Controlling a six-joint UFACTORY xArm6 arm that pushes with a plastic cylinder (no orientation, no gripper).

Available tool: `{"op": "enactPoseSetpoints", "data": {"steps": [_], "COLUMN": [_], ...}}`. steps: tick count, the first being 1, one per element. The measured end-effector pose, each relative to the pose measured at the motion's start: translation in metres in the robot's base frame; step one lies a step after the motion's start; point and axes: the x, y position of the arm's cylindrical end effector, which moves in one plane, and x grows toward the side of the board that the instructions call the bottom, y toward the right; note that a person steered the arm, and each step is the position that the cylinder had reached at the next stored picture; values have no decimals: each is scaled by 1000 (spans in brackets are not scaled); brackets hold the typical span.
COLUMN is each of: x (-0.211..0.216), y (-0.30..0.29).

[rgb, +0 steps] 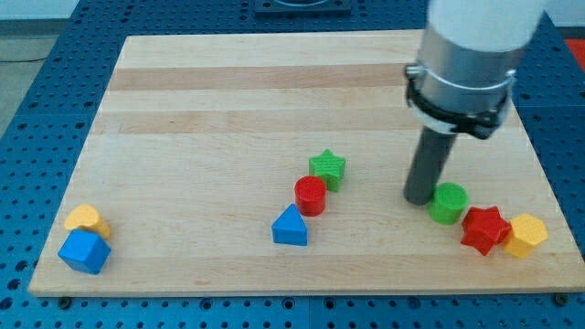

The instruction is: Push the green star into the red star

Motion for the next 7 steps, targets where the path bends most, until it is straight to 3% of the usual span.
{"op": "enactPoseSetpoints", "data": {"steps": [2, 3, 4, 5, 6, 7], "x": [-1, -24, -58, -66, -41, -11], "y": [33, 7, -48, -125, -161, -161]}}
